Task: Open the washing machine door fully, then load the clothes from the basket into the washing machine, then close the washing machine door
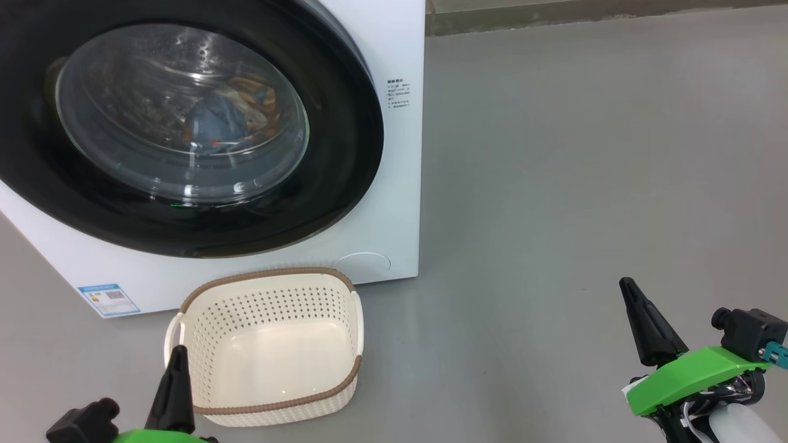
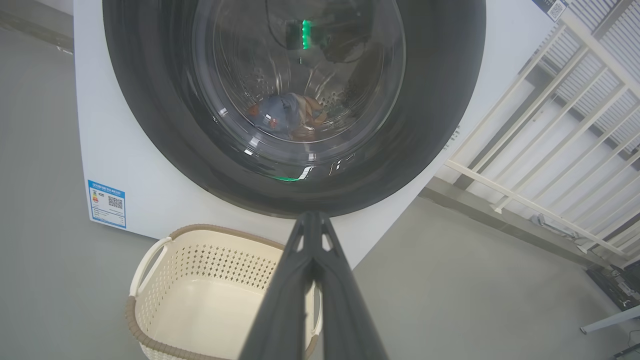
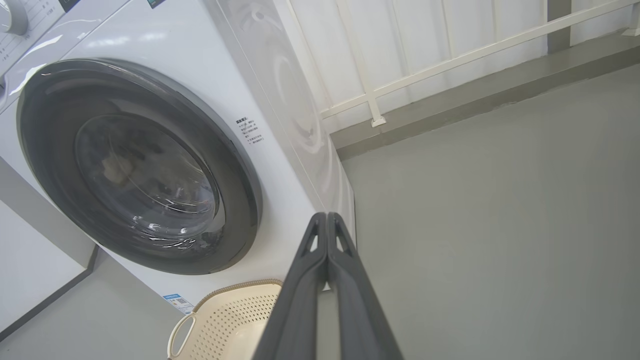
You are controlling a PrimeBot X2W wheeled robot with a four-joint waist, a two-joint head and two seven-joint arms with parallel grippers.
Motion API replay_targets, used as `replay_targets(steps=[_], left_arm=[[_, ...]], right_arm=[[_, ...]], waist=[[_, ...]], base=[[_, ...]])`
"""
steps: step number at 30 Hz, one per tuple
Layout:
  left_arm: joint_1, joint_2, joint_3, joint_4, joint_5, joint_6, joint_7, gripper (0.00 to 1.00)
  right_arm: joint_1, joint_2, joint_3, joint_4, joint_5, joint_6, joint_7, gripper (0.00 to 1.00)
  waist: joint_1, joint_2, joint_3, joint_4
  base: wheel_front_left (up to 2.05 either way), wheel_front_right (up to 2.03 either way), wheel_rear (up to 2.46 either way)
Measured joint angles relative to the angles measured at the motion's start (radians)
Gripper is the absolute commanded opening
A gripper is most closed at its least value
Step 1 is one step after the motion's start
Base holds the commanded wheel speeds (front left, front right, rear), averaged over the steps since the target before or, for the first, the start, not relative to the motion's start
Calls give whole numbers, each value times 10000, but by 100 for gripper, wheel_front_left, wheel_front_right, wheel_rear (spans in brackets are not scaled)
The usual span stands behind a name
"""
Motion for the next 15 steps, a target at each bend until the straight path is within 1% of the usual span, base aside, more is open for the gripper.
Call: replay_targets(steps=[15], left_arm=[[-3,-71,209,-94,-1338,-15,433,0]], right_arm=[[1,305,-449,-38,1329,-2,412,0]], waist=[[-1,0,2,108]], base=[[0,0,0]])
